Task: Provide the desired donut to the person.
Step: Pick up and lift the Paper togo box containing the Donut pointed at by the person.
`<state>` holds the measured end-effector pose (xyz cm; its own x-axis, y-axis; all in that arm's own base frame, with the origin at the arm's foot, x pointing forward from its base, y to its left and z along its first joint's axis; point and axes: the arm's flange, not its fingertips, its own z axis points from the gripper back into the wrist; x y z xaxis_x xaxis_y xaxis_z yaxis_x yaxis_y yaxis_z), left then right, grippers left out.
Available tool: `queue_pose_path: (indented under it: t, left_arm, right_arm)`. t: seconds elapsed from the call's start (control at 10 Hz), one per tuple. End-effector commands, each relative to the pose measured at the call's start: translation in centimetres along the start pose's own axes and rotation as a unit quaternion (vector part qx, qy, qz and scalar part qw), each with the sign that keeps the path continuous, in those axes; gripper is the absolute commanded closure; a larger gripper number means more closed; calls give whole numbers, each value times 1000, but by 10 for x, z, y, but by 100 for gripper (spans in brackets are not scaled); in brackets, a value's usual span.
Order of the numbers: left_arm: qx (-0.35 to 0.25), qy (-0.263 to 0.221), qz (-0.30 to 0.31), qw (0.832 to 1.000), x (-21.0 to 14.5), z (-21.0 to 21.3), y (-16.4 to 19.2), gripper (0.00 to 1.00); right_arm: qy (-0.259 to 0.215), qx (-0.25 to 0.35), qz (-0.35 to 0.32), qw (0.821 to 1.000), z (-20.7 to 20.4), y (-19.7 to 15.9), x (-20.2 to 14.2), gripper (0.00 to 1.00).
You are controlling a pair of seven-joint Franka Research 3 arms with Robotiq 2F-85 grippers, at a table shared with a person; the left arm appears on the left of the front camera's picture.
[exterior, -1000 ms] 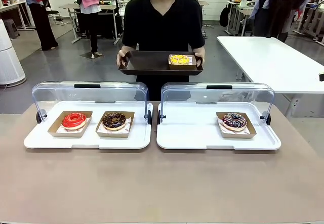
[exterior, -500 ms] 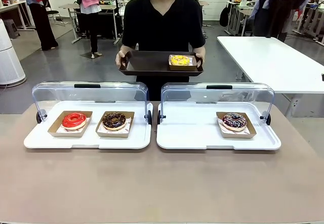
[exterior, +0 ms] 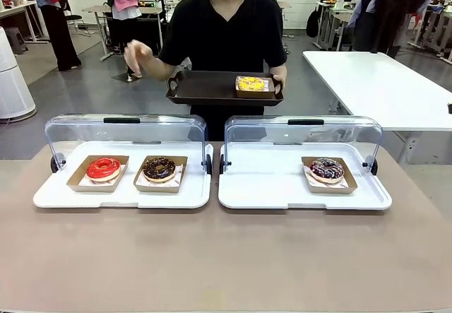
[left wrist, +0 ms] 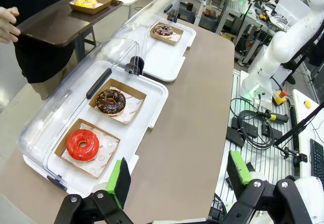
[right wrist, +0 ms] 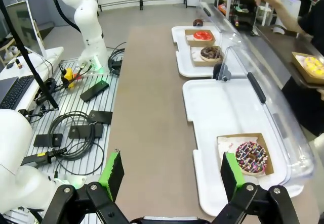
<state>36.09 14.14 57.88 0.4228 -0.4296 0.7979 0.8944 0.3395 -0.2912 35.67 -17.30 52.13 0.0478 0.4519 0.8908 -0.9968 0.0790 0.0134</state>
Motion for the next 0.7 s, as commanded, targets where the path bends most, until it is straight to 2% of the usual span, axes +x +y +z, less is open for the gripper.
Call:
queue_pose_path:
  t: [0.0,0.6]
  left_arm:
    - [-3,-2,-3,1000,1,1,-2,0]
    - [-3,-2,-3,1000,1,1,-2,0]
  right_arm:
    - [-8,-1,2,1000,-2,0,-2,0]
    - [-8,-1,2,1000,-2,0,-2,0]
